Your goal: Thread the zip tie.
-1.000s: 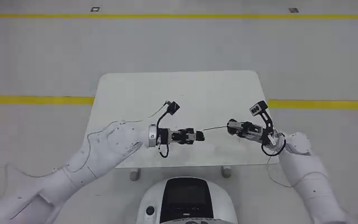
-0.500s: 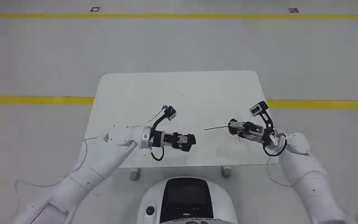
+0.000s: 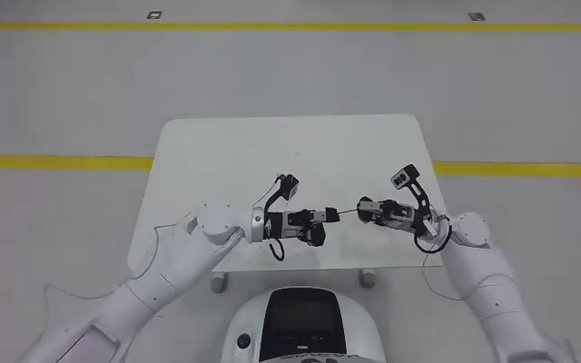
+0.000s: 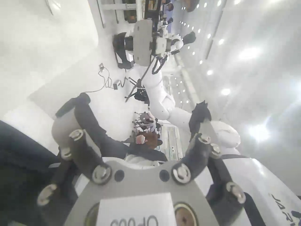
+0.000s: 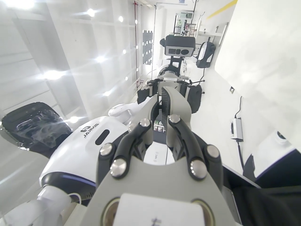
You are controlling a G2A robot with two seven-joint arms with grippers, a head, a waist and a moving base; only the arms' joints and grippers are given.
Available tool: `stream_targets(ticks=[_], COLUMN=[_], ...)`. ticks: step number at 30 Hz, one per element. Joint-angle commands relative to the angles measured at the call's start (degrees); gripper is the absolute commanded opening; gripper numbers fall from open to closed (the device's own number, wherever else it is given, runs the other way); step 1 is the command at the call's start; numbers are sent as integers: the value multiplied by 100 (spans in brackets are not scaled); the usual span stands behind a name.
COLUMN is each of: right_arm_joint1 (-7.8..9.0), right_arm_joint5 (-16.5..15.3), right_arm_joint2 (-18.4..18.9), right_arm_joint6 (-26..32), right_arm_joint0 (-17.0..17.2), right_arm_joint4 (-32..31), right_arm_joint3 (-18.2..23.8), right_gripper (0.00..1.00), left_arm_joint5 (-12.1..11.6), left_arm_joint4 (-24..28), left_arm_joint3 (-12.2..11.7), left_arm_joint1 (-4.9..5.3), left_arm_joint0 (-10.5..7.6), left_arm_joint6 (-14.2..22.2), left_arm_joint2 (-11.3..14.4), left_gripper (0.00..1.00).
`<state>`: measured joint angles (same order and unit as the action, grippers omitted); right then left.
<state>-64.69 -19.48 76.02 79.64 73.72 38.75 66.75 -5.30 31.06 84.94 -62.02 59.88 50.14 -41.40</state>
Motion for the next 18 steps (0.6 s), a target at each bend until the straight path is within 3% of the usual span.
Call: stream_targets(ticks=[1,7,10,13,18], right_arm_joint1=[-16,-16,-30,-64,-116], right_arm_joint5=[0,0,0,0,0], right_arm_joint2=[47,47,-20,-93,-260], right_arm_joint6=[0,0,-174,-41,0], right_arm_joint0=[-34,-34,40,54,-79], right_arm_joint4=[-2,-2,-7,279,473], right_arm_joint3=[-97,-97,74,139,-39], right_gripper=[0,0,0,0,0], left_arm_joint5=[-3,7,292,44,-96], left_arm_joint4=[-5,46,24,480,806], left_arm_joint3=[2,11,-1,-39,-264], left_arm_joint1=[2,-3,-11,-63,-178], left_arm_joint0=[1,42,109,199,156], left_arm_joint6=[4,-86,-371,-305,-323], left_arm_joint2=[-2,-7,14,34,181], left_gripper=[100,100,100,100,100])
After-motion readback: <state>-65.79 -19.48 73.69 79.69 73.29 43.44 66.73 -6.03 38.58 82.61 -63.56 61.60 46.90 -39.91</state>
